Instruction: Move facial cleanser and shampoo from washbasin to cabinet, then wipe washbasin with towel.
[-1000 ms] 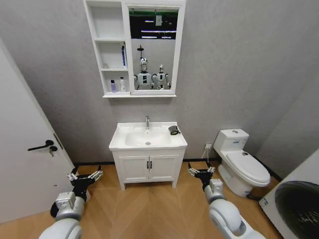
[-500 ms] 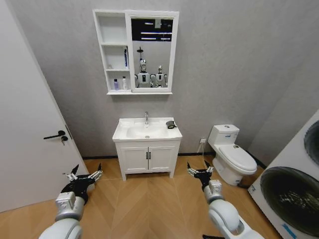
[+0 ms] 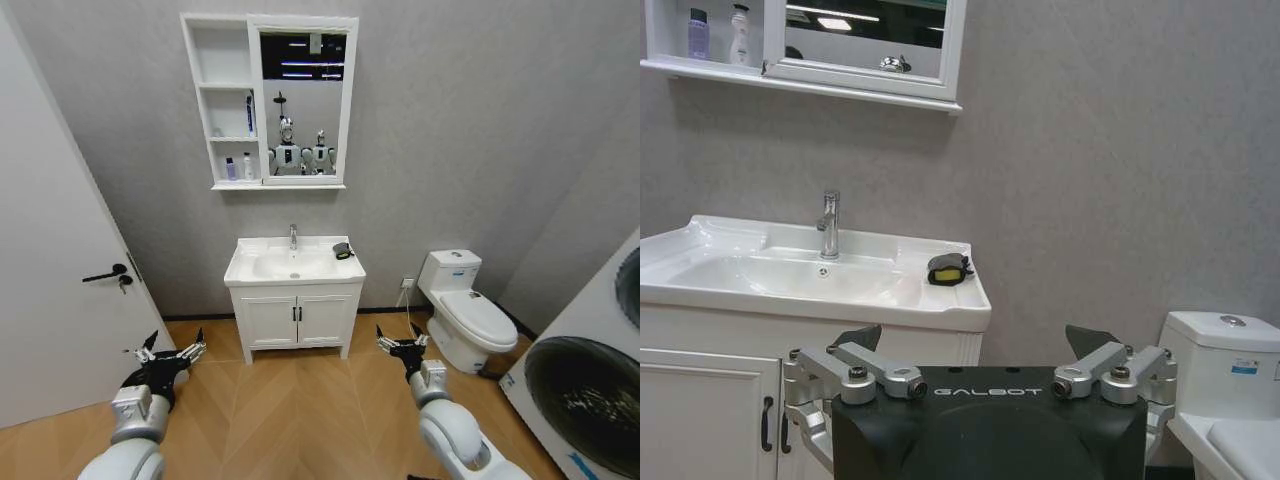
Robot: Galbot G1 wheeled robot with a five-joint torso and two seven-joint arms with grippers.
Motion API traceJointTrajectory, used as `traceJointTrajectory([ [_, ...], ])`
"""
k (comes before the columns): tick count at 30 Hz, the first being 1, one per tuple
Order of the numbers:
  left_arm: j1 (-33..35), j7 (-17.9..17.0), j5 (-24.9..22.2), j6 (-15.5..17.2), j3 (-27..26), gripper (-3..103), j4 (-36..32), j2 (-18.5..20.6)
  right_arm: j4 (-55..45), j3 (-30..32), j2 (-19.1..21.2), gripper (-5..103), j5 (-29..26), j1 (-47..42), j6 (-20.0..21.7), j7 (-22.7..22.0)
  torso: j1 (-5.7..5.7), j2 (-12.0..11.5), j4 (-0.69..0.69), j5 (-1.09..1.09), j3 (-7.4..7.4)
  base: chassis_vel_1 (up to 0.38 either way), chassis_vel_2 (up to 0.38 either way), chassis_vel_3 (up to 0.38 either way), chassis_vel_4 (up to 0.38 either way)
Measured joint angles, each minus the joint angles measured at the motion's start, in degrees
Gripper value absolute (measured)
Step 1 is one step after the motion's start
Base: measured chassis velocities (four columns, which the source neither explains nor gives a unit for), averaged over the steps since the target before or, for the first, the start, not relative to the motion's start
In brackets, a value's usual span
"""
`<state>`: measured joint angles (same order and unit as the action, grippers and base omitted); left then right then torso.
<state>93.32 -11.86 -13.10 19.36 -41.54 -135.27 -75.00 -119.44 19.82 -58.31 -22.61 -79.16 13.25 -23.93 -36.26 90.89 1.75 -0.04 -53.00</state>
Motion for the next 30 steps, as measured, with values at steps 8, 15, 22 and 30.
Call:
traceJointTrajectory([
  [8,0.0,0.0,0.0,0.0,0.0,100,0.0,0.0,0.0,0.1,0.0,100,0.1,0.0,-0.7,1.1,-0.01,0.0,0.00,0.00,0.00,0.000,0.000,0.000,0.000],
  [15,0.0,0.0,0.0,0.0,0.0,100,0.0,0.0,0.3,0.0,-0.2,100,1.0,0.6,-1.0,1.3,-0.01,0.0,0.00,0.00,0.00,0.000,0.000,0.000,0.000],
  [22,0.0,0.0,0.0,0.0,0.0,100,0.0,0.0,0.3,0.0,-0.3,100,1.1,0.7,-1.0,1.3,-0.01,0.0,0.00,0.00,0.00,0.000,0.000,0.000,0.000],
  [30,0.0,0.0,0.0,0.0,0.0,100,0.0,0.0,0.3,0.0,-0.3,100,1.1,0.7,-0.9,1.3,-0.01,0.0,0.00,0.00,0.00,0.000,0.000,0.000,0.000],
])
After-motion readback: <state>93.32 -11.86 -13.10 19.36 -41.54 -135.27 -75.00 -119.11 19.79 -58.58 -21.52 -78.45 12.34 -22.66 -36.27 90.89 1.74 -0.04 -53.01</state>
